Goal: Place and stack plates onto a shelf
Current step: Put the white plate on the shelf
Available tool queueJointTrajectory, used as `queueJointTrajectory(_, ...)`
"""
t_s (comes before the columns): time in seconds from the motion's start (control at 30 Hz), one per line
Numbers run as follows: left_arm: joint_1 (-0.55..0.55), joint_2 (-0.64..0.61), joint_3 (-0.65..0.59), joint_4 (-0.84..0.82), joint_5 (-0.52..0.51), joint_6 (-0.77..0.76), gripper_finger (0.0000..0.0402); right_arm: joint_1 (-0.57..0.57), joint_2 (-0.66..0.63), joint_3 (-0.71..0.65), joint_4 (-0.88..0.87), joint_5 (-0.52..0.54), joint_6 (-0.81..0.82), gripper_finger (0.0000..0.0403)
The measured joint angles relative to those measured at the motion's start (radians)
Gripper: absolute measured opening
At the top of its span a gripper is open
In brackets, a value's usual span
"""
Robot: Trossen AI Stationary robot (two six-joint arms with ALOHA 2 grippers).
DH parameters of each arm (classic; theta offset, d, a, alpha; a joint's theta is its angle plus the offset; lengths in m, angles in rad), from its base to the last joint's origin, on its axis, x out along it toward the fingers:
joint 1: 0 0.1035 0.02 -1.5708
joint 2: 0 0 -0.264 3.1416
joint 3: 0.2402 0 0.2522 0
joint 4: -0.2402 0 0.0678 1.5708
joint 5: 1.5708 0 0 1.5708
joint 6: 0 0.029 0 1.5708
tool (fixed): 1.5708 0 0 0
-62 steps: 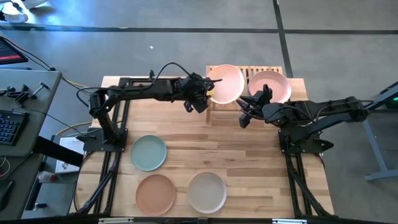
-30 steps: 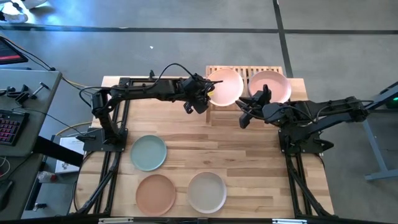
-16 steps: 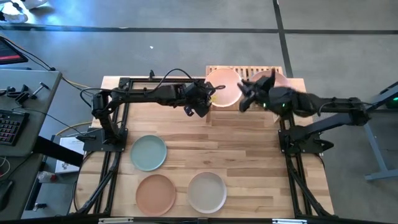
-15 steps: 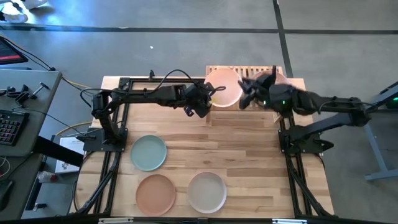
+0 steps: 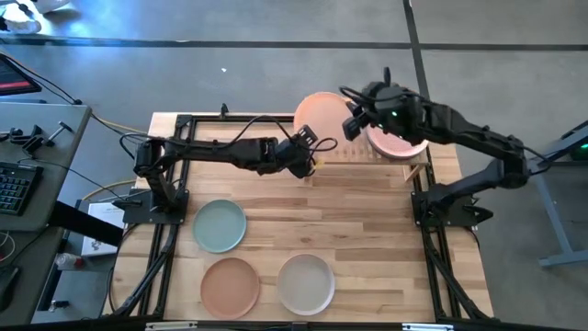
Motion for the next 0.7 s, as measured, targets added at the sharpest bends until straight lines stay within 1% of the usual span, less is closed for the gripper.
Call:
queueJointTrajectory(0.13, -0.010, 0.000, 0.000, 0.000, -0.036, 0.000, 0.0007, -0.039, 0.051, 0.059, -0.047, 0.006, 0.001, 0.0105)
queueJointTrajectory(0.27, -0.014, 0.000, 0.000, 0.000, -0.039, 0.000, 0.0007, -0.079, 0.090, 0.106, -0.131, -0.014, 0.043, 0.0127)
queueJointTrajectory(0.33, -0.014, 0.000, 0.000, 0.005, -0.039, -0.001, 0.0007, -0.101, 0.104, 0.124, -0.171, -0.062, 0.075, 0.0133)
queueJointTrajectory(0.43, -0.013, -0.001, 0.000, 0.016, -0.039, -0.005, 0.0007, -0.135, 0.121, 0.137, -0.206, -0.175, 0.113, 0.0135)
queueJointTrajectory(0.5, -0.012, -0.001, 0.000, 0.034, -0.037, -0.018, 0.0007, -0.152, 0.133, 0.137, -0.228, -0.225, 0.117, 0.0134)
queueJointTrajectory(0.57, -0.012, -0.002, 0.000, 0.041, -0.031, -0.026, 0.0007, -0.162, 0.147, 0.137, -0.258, -0.235, 0.116, 0.0133)
queueJointTrajectory(0.7, -0.012, -0.002, 0.000, 0.055, -0.027, -0.029, 0.0007, -0.176, 0.175, 0.137, -0.307, -0.223, 0.114, 0.0134)
